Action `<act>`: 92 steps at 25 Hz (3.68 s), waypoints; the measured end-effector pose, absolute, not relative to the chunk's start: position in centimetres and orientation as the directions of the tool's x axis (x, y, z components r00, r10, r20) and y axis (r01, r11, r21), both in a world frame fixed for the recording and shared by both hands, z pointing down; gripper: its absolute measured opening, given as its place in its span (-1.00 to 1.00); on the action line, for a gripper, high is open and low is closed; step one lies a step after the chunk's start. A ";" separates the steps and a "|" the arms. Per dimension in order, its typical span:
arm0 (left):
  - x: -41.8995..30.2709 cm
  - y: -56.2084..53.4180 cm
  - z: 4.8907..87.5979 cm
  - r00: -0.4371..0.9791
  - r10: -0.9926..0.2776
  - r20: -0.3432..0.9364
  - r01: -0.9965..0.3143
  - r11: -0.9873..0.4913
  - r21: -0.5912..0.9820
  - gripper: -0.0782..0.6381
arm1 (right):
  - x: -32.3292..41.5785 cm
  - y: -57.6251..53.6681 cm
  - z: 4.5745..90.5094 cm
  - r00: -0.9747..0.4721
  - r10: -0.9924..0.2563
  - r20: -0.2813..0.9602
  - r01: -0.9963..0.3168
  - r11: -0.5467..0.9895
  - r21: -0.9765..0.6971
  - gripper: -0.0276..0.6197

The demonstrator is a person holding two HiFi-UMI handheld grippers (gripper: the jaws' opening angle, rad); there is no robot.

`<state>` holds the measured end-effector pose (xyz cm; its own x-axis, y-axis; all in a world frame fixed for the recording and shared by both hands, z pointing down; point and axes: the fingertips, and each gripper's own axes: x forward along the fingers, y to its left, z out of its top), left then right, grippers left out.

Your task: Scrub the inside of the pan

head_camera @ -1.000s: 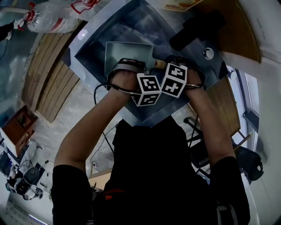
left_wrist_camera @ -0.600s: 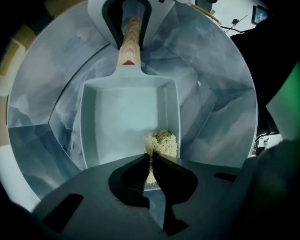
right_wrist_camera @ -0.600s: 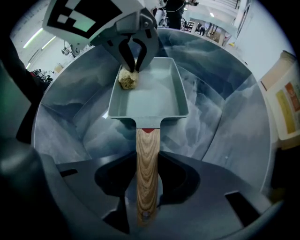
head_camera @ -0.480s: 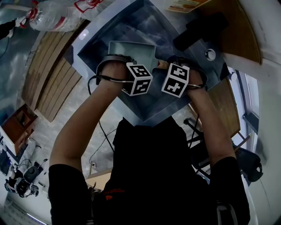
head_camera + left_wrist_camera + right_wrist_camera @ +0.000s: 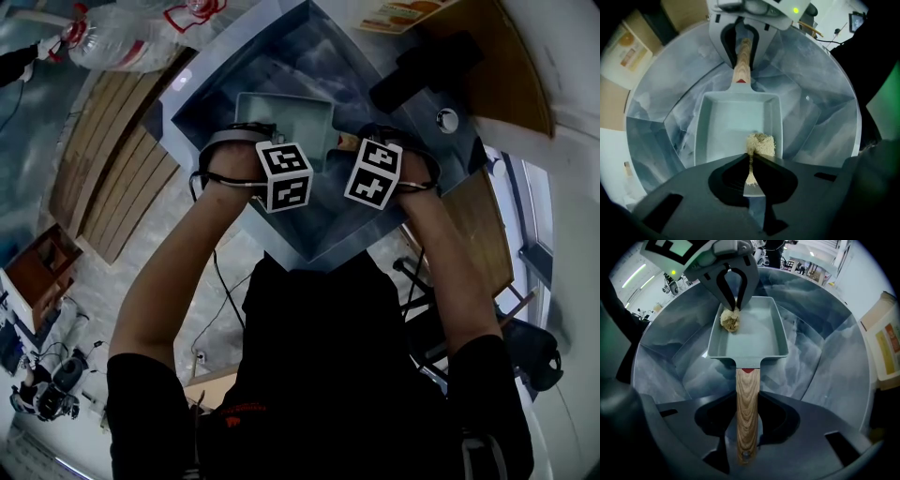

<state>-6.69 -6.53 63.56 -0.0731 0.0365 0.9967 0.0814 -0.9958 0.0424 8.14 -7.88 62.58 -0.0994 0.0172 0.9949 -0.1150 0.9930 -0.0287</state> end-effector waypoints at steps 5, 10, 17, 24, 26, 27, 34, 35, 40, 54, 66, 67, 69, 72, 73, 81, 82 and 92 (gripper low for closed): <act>-5.5 -7.2 63.0 0.016 -0.014 1.000 0.014 -1.000 -0.014 -0.68 | 8.0 -7.9 62.6 -0.106 0.016 0.994 -0.121 0.992 -0.029 -0.47; -3.4 -8.8 60.4 0.160 -0.083 0.984 -0.126 -0.990 -0.063 -0.68 | 8.1 -8.0 62.5 -0.113 0.002 0.994 -0.141 0.990 -0.018 -0.46; -3.2 -9.7 54.7 0.408 -0.193 0.892 -0.401 -0.916 -0.015 -0.68 | 7.3 -8.2 60.0 -0.215 -0.026 0.976 -0.191 0.981 -0.015 -0.46; -4.6 -9.7 49.4 0.552 -0.328 0.767 -0.560 -0.827 0.049 -0.68 | 7.1 -8.9 55.1 -0.297 -0.120 0.947 -0.234 0.971 0.050 -0.63; -5.1 -9.6 48.1 0.567 -0.359 0.742 -0.583 -0.811 0.053 -0.68 | 7.2 -8.8 53.7 -0.318 -0.151 0.936 -0.259 0.963 0.067 -0.70; -5.3 -9.6 47.4 0.573 -0.373 0.730 -0.592 -0.804 0.054 -0.68 | 7.3 -8.8 53.0 -0.327 -0.165 0.930 -0.273 0.959 0.075 -0.73; -6.1 -9.1 43.1 0.616 -0.452 0.645 -0.615 -0.788 0.035 -0.68 | 7.0 -8.6 48.0 -0.384 -0.274 0.882 -0.365 0.922 0.127 -0.86; -6.2 -9.0 42.4 0.626 -0.463 0.627 -0.616 -0.787 0.034 -0.68 | 6.8 -8.6 47.2 -0.394 -0.289 0.872 -0.376 0.917 0.134 -0.87; -7.0 -8.4 39.4 0.662 -0.514 0.545 -0.630 -0.776 0.034 -0.68 | 5.8 -8.5 43.0 -0.452 -0.364 0.815 -0.435 0.887 0.155 -0.90; -9.0 -6.2 30.0 0.694 -0.644 0.323 -0.684 -0.729 0.017 -0.68 | 3.4 -6.6 31.1 -0.620 -0.540 0.570 -0.594 0.797 0.109 -0.90; -10.0 -5.6 27.0 0.696 -0.676 0.241 -0.702 -0.711 0.033 -0.68 | 2.0 -5.5 26.4 -0.683 -0.584 0.438 -0.629 0.775 0.052 -0.90; -10.0 -5.5 26.9 0.696 -0.678 0.237 -0.703 -0.710 0.031 -0.68 | 2.0 -5.5 26.4 -0.684 -0.584 0.436 -0.630 0.775 0.048 -0.90; -10.1 -5.5 26.8 0.694 -0.682 0.230 -0.705 -0.708 0.027 -0.68 | 1.9 -5.4 26.4 -0.687 -0.585 0.431 -0.634 0.772 0.039 -0.90; -10.1 -5.5 26.9 0.693 -0.685 0.226 -0.707 -0.707 0.026 -0.68 | 2.0 -5.4 26.3 -0.688 -0.590 0.423 -0.640 0.767 0.029 -0.90; -10.1 -5.6 26.9 0.693 -0.684 0.226 -0.707 -0.707 0.028 -0.68 | 2.1 -5.4 26.3 -0.687 -0.591 0.422 -0.642 0.766 0.027 -0.90; -9.9 -5.6 26.9 0.700 -0.681 0.215 -0.702 -0.711 0.034 -0.68 | 2.0 -5.5 26.0 -0.684 -0.599 0.416 -0.648 0.761 0.029 -0.90; -9.8 -5.6 26.9 0.701 -0.680 0.215 -0.701 -0.712 0.035 -0.68 | 2.1 -5.5 26.0 -0.684 -0.599 0.417 -0.648 0.761 0.030 -0.90; -9.2 -5.3 27.5 0.707 -0.671 0.223 -0.696 -0.717 0.048 -0.68 | 2.3 -5.3 26.2 -0.686 -0.600 0.412 -0.651 0.759 0.021 -0.90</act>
